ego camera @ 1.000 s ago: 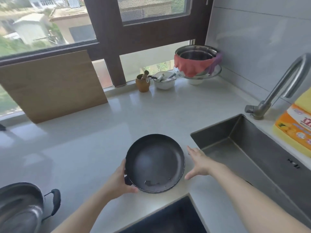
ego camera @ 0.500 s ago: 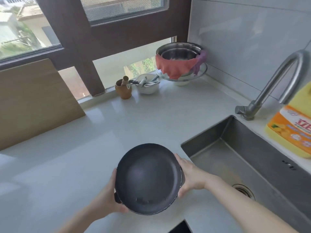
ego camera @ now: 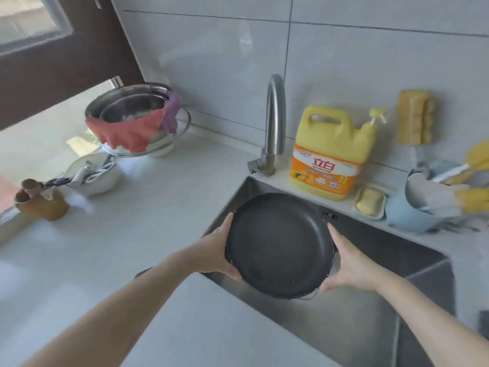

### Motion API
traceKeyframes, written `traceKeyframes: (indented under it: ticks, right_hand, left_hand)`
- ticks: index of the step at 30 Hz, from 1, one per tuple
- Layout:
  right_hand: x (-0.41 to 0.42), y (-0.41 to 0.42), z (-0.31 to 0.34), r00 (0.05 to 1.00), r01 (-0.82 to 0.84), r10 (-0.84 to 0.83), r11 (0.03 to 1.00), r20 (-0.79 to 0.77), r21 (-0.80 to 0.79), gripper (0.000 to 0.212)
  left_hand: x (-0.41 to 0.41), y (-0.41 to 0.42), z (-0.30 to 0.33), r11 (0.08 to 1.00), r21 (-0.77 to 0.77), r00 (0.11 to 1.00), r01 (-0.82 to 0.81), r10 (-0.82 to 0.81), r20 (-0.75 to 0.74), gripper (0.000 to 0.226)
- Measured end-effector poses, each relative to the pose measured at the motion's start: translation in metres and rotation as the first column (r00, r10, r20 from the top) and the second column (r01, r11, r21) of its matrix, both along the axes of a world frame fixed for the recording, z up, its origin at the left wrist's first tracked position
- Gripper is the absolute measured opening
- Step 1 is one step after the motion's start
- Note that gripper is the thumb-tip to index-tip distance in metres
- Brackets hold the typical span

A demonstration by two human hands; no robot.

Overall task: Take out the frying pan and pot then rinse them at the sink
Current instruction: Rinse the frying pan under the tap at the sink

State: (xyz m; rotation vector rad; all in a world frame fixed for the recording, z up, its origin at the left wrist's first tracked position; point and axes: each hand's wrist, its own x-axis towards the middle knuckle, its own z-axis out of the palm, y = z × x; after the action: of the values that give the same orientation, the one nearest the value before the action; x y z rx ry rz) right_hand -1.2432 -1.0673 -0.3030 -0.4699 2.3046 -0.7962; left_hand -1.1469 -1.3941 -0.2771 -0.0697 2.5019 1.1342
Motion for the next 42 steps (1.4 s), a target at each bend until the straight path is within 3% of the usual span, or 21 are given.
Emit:
traceKeyframes:
  ticks: [6,12,15,22,27,35,39,42]
  right_hand:
    - [-0.004,0.087,-0.038,0.973,0.217,-0.219,0.976,0.069,0.026,0.155]
    - [-0.002,0.118,-0.095,0.944,0.305,-0.304,0.952,0.126,0.013,0.155]
    - [-0.001,0.114,-0.121,0.947,0.3,-0.291,0.953,0.138,-0.047,0.147]
    - [0.002,0.101,-0.186,0.947,0.307,-0.309,0.951,0.093,0.027,0.153]
    - [-0.005,0.071,-0.218,0.955,0.284,-0.288,0.957,0.07,0.062,0.156]
    - [-0.019,0.041,-0.243,0.973,0.216,-0.22,0.975,0.064,0.055,0.157]
    - [-0.023,0.041,-0.244,0.977,0.204,-0.208,0.976,0.048,0.081,0.156]
    - [-0.024,0.039,-0.239,0.977,0.205,-0.21,0.974,0.048,0.094,0.157]
  left_hand:
    - [-0.072,0.076,-0.043,0.982,0.035,0.979,0.184,-0.187,0.086,0.132]
    - [-0.099,0.105,-0.109,0.976,0.028,0.96,0.217,-0.218,0.177,0.145]
    - [-0.101,0.103,-0.139,0.978,0.022,0.947,0.209,-0.208,0.247,0.147]
    - [-0.103,0.101,-0.192,0.982,-0.045,0.92,0.185,-0.157,0.359,0.135]
    - [-0.094,0.074,-0.225,0.992,-0.062,0.913,0.114,-0.08,0.4,0.144]
    - [-0.094,0.061,-0.23,0.997,-0.073,0.884,0.012,0.023,0.466,0.142]
    - [-0.091,0.049,-0.247,0.99,-0.138,0.874,0.036,0.036,0.485,0.155]
    - [-0.096,0.052,-0.237,0.97,-0.22,0.888,0.104,0.008,0.459,0.148]
